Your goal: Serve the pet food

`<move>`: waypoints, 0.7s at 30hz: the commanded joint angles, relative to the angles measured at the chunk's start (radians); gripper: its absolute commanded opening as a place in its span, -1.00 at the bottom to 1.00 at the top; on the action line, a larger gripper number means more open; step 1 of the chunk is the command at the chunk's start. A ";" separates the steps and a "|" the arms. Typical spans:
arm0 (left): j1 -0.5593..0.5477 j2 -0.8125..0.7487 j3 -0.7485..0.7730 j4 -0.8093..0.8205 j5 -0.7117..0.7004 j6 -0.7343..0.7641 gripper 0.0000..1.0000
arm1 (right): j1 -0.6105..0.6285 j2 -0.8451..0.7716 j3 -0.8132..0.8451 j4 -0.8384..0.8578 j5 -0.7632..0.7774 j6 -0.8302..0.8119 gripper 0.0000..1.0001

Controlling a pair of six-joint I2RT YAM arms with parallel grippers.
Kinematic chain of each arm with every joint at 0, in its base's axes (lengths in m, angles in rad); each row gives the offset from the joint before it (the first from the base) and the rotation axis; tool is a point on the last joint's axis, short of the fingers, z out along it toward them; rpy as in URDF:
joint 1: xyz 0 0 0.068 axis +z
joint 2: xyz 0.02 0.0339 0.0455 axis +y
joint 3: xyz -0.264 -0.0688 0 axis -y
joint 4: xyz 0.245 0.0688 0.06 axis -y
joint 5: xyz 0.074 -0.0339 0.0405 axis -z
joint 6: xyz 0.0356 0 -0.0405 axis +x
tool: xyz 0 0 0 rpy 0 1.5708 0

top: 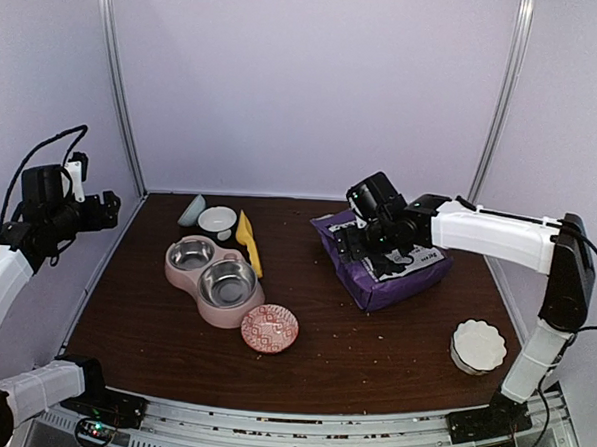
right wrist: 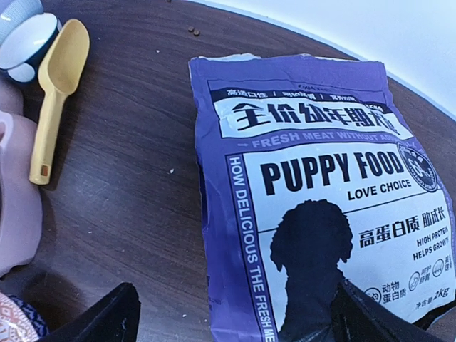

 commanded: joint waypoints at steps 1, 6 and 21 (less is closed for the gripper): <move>0.002 -0.005 0.037 0.011 0.029 -0.011 0.96 | 0.027 0.123 0.103 -0.057 0.232 -0.009 0.89; 0.002 -0.004 0.038 0.011 0.064 -0.010 0.96 | 0.027 0.274 0.214 -0.108 0.372 -0.025 0.76; 0.002 0.061 0.044 0.020 0.112 -0.004 0.95 | 0.029 0.268 0.124 0.009 0.277 -0.141 -1.00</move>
